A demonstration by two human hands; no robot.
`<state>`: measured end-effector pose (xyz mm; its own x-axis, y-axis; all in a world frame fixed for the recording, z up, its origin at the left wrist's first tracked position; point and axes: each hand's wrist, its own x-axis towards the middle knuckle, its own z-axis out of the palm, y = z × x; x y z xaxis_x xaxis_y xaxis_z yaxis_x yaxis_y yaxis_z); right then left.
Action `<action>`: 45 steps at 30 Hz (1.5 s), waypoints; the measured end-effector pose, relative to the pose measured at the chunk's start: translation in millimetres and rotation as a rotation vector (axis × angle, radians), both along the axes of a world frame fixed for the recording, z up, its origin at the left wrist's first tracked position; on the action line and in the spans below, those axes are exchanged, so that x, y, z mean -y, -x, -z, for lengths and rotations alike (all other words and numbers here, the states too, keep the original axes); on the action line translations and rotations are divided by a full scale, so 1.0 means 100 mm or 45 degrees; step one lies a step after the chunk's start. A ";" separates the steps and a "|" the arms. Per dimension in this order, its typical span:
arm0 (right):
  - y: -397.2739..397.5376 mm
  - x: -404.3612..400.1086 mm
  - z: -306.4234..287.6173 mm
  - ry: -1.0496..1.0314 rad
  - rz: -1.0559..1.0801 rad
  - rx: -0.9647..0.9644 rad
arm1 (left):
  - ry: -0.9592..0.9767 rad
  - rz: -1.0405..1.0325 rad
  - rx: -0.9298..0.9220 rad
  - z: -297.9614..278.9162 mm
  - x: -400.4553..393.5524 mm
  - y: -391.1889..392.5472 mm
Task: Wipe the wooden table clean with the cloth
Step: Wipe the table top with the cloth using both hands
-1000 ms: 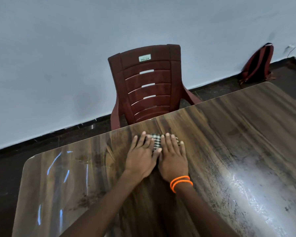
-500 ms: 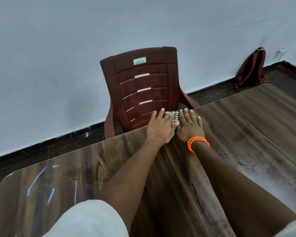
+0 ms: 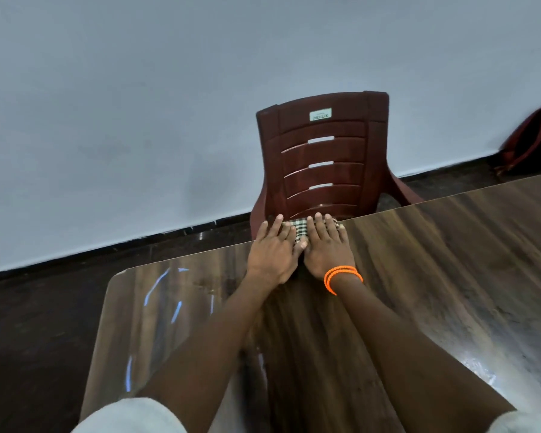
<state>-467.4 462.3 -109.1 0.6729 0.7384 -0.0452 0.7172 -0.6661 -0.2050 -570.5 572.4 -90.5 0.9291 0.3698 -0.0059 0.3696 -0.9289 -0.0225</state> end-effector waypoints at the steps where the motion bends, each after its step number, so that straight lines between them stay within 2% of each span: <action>1: 0.12 -0.09 0.00 -0.010 -0.027 -0.007 | -0.007 -0.023 0.005 -0.01 -0.07 0.15; 11: 1.30 -0.68 0.01 -0.025 -0.266 -0.056 | -0.041 -0.266 -0.030 0.01 -0.45 1.50; 18: 1.90 -0.23 0.03 -0.054 -0.374 -0.057 | 0.080 -0.375 0.036 0.01 0.06 2.15; 22: 2.09 0.35 0.11 -0.118 -0.388 0.005 | 0.150 -0.393 0.125 0.00 0.64 2.34; 26: 1.97 0.79 0.11 -0.112 -0.308 0.086 | 0.207 -0.324 0.104 -0.07 0.88 2.16; 33: 1.79 0.27 0.16 -0.070 -0.162 0.051 | 0.124 -0.324 0.031 -0.11 0.48 1.81; 39: 2.32 0.02 0.11 -0.094 -0.259 0.022 | 0.084 -0.345 0.062 -0.08 0.22 2.42; 45: 2.93 0.66 0.12 -0.113 -0.326 -0.033 | 0.132 -0.336 0.122 0.01 0.78 3.12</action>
<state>-760.5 396.6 -120.8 0.4631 0.8862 0.0126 0.8538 -0.4422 -0.2747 -882.6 494.8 -91.6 0.7992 0.6004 0.0269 0.5942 -0.7961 0.1145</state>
